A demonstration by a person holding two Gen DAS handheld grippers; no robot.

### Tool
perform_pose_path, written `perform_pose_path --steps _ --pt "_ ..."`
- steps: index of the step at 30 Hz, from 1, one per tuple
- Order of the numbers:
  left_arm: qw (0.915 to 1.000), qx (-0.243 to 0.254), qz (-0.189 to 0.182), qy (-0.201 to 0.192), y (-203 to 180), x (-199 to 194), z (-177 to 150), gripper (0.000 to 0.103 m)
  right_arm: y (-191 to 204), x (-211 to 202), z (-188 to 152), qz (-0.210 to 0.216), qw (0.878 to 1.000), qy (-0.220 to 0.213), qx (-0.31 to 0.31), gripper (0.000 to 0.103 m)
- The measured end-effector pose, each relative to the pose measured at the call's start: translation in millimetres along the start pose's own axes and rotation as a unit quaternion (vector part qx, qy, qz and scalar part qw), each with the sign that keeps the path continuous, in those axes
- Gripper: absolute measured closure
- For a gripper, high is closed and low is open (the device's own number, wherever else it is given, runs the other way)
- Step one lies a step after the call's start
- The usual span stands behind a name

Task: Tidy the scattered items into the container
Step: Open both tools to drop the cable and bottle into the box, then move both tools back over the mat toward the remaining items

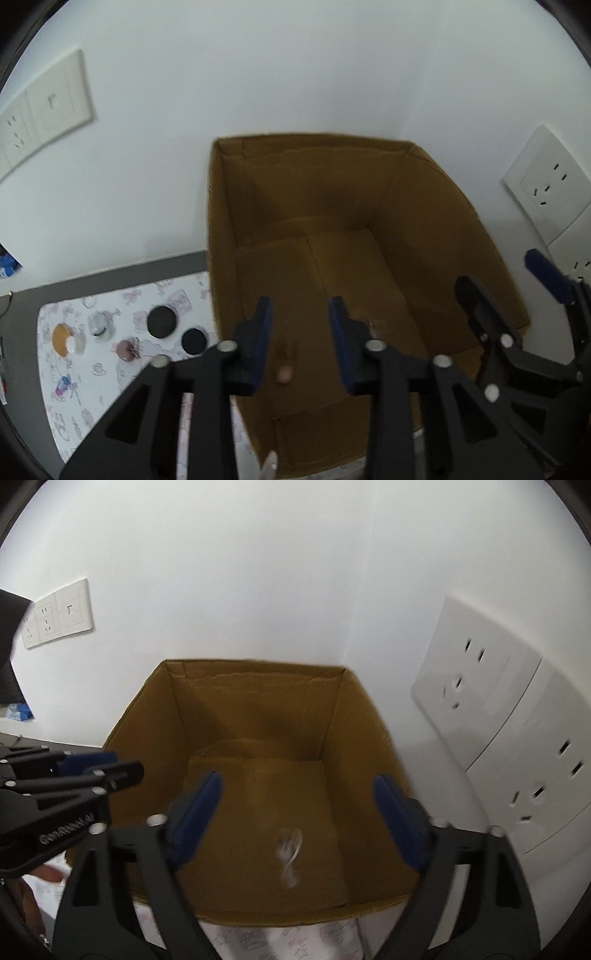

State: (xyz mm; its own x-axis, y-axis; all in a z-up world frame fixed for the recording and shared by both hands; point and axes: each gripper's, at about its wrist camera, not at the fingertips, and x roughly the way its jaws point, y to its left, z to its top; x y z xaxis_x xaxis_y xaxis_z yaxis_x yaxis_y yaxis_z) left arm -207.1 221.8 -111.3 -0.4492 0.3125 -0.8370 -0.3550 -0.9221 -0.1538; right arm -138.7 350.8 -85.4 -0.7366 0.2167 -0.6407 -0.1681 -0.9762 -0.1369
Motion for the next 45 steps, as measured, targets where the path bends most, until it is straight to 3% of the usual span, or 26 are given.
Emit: perform_pose_path --steps 4,6,28,37,45 --pt "0.9999 -0.007 0.005 0.006 2.2 6.8 2.5 0.042 -0.6 4.5 1.1 -0.018 1.000 -0.005 -0.014 0.009" --pt "0.9999 -0.012 -0.002 0.011 4.8 8.6 3.5 0.039 -5.3 8.2 -0.4 -0.013 1.000 -0.002 -0.006 0.009" --pt "0.9997 -0.021 0.012 0.007 2.5 -4.3 2.2 0.038 -2.2 6.0 -4.4 -0.008 1.000 0.001 0.003 0.009" --pt "0.9956 0.008 0.092 -0.013 -0.7 -25.8 -5.7 0.038 2.1 -9.2 -0.2 0.007 1.000 -0.009 0.006 0.009" --pt "0.9933 -0.001 0.110 -0.034 20.1 -52.0 -21.1 0.038 11.4 -26.3 4.3 0.028 0.999 -0.016 0.012 0.009"
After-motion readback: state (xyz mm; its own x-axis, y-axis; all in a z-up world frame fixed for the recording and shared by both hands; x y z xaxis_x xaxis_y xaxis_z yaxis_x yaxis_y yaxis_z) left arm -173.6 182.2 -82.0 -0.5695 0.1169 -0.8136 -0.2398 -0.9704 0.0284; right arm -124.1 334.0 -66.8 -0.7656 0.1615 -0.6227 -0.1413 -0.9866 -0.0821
